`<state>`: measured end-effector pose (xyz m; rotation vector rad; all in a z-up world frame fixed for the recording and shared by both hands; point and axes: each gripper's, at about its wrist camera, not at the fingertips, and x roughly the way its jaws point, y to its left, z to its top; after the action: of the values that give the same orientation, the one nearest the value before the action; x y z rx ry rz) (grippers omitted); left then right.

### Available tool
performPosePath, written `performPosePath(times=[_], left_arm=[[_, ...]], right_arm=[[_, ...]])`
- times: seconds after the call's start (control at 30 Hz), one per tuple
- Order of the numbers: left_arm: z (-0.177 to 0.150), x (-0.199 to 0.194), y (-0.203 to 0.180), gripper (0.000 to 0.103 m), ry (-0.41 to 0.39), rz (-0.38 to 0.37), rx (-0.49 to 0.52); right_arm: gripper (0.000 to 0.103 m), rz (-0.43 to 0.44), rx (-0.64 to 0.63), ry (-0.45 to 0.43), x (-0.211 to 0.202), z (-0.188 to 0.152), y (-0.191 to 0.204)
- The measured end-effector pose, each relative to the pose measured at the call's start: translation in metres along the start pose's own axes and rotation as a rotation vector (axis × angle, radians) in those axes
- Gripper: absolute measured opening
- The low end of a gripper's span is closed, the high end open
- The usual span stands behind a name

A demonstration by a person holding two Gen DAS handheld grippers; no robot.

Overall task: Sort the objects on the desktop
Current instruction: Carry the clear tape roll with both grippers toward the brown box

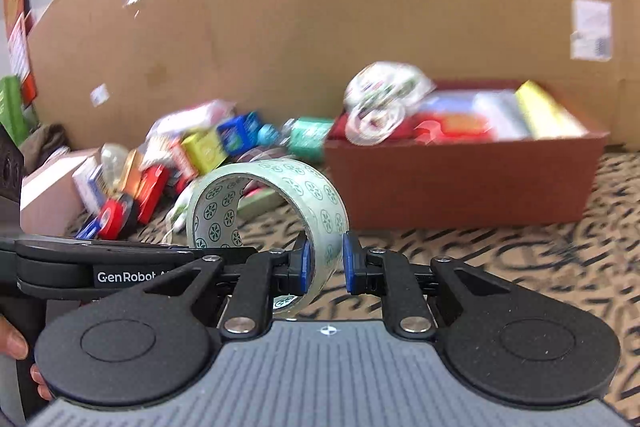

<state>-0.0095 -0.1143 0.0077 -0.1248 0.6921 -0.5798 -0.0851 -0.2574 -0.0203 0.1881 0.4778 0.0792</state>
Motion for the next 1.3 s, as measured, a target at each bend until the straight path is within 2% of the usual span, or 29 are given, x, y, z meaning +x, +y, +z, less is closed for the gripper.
performPosePath(times=[0.33,0.63,0.8,1.13,1.3], left_arm=[[0.038,0.016,-0.065,0.020,-0.075,-0.064,0.117],[0.066,0.043,-0.101,0.020,-0.108,-0.081,0.165],[0.077,0.065,-0.107,0.020,-0.107,-0.079,0.166],[0.097,0.105,-0.092,0.020,-0.084,-0.028,0.125],[0.109,0.121,-0.090,0.020,-0.070,-0.007,0.137]], right_arm=[[0.019,-0.087,0.014,-0.147,-0.034,0.029,-0.046],[0.020,-0.123,0.021,-0.219,-0.030,0.057,-0.083],[0.020,-0.135,0.022,-0.215,-0.015,0.064,-0.097],[0.020,-0.114,0.039,-0.163,0.027,0.069,-0.110],[0.020,-0.122,0.029,-0.156,0.043,0.078,-0.113]])
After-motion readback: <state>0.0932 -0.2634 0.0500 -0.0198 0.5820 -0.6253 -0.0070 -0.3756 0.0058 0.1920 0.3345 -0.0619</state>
